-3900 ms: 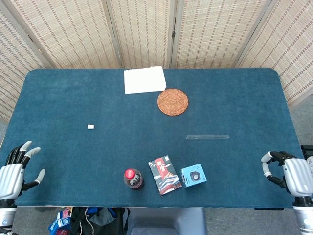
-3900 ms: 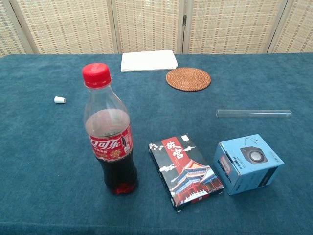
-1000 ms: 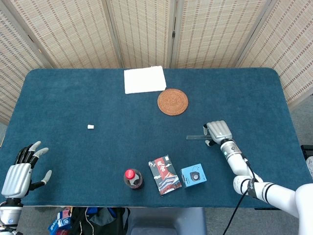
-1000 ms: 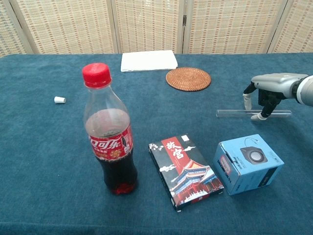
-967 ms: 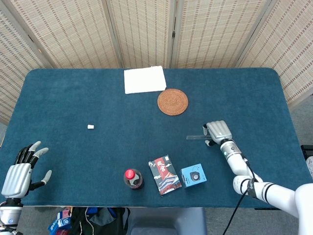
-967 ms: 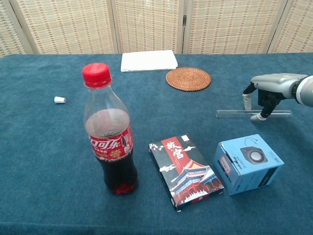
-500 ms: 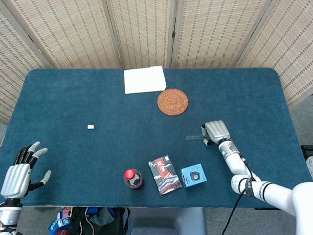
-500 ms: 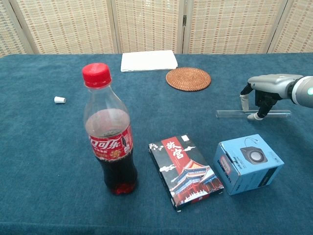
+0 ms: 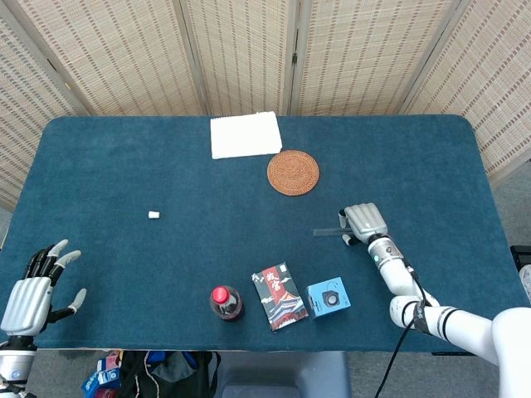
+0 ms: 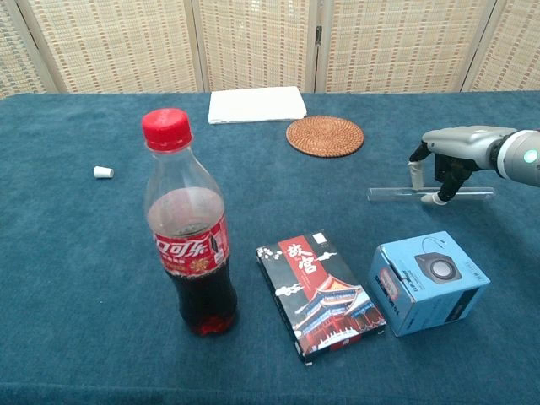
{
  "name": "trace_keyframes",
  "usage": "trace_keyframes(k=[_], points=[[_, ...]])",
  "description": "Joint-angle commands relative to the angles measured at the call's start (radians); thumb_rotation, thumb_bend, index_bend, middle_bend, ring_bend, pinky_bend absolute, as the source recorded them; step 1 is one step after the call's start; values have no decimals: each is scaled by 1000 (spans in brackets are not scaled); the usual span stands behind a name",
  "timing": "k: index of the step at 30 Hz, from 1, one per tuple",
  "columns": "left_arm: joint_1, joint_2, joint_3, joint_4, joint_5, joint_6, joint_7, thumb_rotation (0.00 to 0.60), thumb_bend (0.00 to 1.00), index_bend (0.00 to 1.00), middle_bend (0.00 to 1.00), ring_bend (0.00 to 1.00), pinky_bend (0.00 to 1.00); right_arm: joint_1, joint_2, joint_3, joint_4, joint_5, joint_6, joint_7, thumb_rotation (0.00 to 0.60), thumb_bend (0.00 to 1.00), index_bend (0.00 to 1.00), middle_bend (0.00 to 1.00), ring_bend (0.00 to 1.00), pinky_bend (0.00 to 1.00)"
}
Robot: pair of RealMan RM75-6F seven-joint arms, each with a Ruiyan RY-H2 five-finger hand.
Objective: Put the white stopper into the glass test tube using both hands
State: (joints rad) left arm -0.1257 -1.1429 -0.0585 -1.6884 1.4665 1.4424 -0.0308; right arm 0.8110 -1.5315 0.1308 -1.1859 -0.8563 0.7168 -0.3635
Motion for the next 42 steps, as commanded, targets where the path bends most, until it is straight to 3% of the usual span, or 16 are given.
trace_keyframes(k=[1, 14, 20, 24, 28, 30, 36, 38, 40, 42], points=[[-10, 5, -7, 5, 2, -9, -12, 600, 321, 190, 57, 38, 0, -7, 4, 6, -7, -16, 13, 20, 600, 572, 734, 1000, 1000, 1000], [-157, 73, -111, 50, -14, -140, -134, 600, 321, 198, 58, 52, 0, -101, 133, 50, -180, -165, 173, 184, 600, 627, 845, 1000, 1000, 1000], [-257, 77, -169, 100, -30, -224, -185, 600, 321, 232, 166, 215, 36, -157, 222, 66, -277, -227, 269, 235, 600, 633, 848, 1000, 1000, 1000], [-334, 66, -190, 151, -28, -300, -199, 600, 321, 270, 330, 371, 187, -194, 290, 78, -351, -264, 334, 255, 600, 639, 848, 1000, 1000, 1000], [-423, 23, -193, 241, -32, -403, -202, 600, 321, 302, 597, 603, 583, -231, 359, 82, -431, -293, 389, 254, 600, 644, 849, 1000, 1000, 1000], [-463, -3, -184, 296, -33, -456, -188, 600, 321, 316, 717, 703, 712, -249, 387, 81, -466, -306, 411, 254, 600, 648, 849, 1000, 1000, 1000], [-545, -59, -136, 427, -42, -608, -163, 596, 321, 338, 906, 880, 903, -284, 434, 70, -519, -320, 438, 245, 600, 651, 849, 1000, 1000, 1000], [-562, -65, -121, 443, -51, -655, -163, 520, 326, 333, 940, 918, 934, -290, 438, 69, -525, -320, 440, 243, 600, 652, 849, 1000, 1000, 1000], [-577, -66, -103, 448, -66, -710, -163, 331, 382, 310, 968, 950, 969, -294, 439, 66, -528, -320, 438, 243, 600, 651, 849, 1000, 1000, 1000], [-590, -62, -87, 445, -83, -763, -160, 214, 441, 279, 983, 967, 990, -297, 437, 63, -529, -322, 437, 239, 600, 651, 849, 1000, 1000, 1000]])
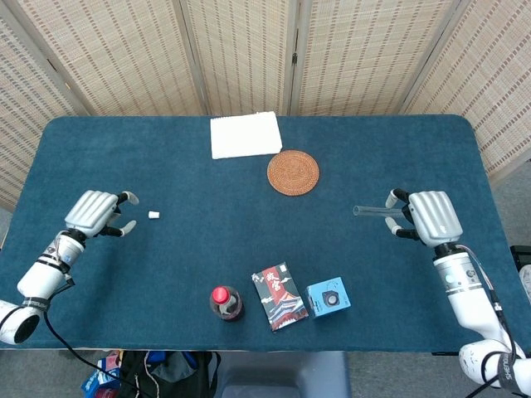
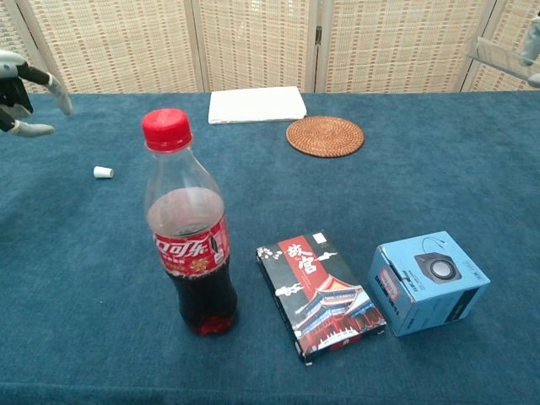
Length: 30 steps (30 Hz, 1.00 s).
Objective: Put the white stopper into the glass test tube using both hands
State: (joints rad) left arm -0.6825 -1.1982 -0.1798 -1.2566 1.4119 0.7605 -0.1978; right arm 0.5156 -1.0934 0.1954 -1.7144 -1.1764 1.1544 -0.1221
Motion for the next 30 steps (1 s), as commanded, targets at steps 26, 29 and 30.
trace_keyframes(k=[26, 29, 30], points=[[-117, -128, 81, 152, -240, -297, 87, 63, 505, 174, 1000, 990, 1000, -28, -22, -9, 5, -21, -8, 4, 600, 653, 855, 1000, 1000, 1000], [-120, -134, 80, 157, -251, -295, 95, 60, 505, 175, 1000, 990, 1000, -24, -27, -8, 9, -22, -15, 3, 600, 654, 855, 1000, 1000, 1000], [-122, -134, 80, 156, -255, -297, 98, 60, 505, 174, 1000, 990, 1000, -23, -28, -8, 9, -22, -18, 3, 600, 654, 855, 1000, 1000, 1000]])
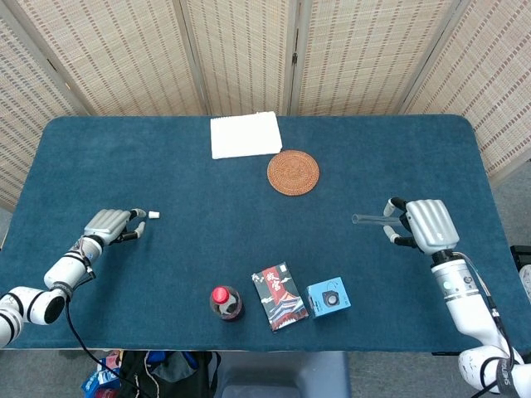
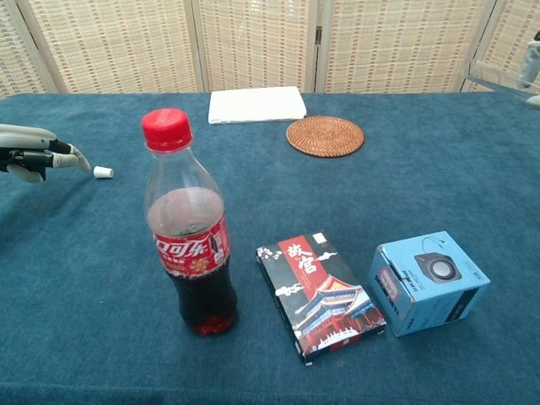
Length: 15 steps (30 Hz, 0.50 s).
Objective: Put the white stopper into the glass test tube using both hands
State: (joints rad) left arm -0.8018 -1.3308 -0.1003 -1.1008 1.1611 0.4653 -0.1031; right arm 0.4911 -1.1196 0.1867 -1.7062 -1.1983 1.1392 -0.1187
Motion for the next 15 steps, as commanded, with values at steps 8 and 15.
trace_keyframes(k=[8, 15], points=[[-10, -6, -4, -17, -15, 13, 17, 61, 505, 175, 1000, 990, 1000, 3, -9, 7, 5, -4, -3, 3, 600, 653, 855, 1000, 1000, 1000], [-20, 5, -7, -48, -23, 20, 34, 63, 505, 175, 1000, 990, 1000, -5, -7, 8, 7, -6, 3, 11, 600, 654, 855, 1000, 1000, 1000]])
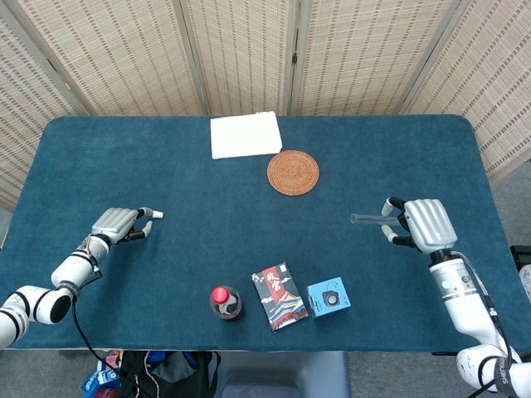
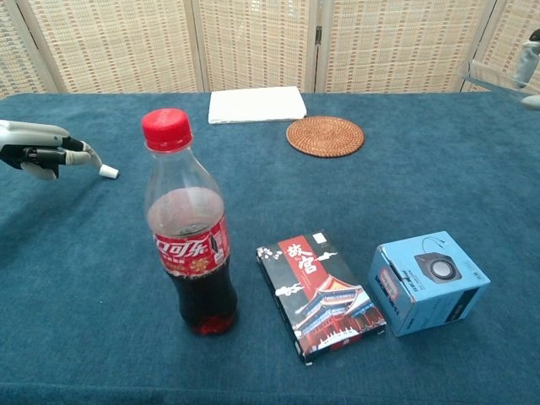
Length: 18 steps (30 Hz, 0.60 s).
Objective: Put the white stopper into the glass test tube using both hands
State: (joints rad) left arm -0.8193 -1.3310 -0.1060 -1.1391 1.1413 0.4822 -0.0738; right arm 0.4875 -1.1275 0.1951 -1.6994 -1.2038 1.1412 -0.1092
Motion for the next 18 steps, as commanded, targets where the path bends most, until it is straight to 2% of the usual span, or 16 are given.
trace_keyframes(k=[1, 12, 18], points=[[-4, 8, -3, -16, -5, 5, 7, 62, 505, 175, 1000, 990, 1000, -2, 1, 0, 1, -1, 1, 3, 600, 654, 855, 1000, 1000, 1000], [-20, 28, -3, -73, -35, 25, 53, 63, 504, 171, 1000, 990, 1000, -13, 1, -1, 13, -6, 1, 24, 600, 653, 855, 1000, 1000, 1000], [-9, 52, -13, -111, -43, 76, 62, 68, 503, 161, 993, 972, 1000, -17, 3, 1, 14, -11, 4, 33, 600, 653, 855, 1000, 1000, 1000]])
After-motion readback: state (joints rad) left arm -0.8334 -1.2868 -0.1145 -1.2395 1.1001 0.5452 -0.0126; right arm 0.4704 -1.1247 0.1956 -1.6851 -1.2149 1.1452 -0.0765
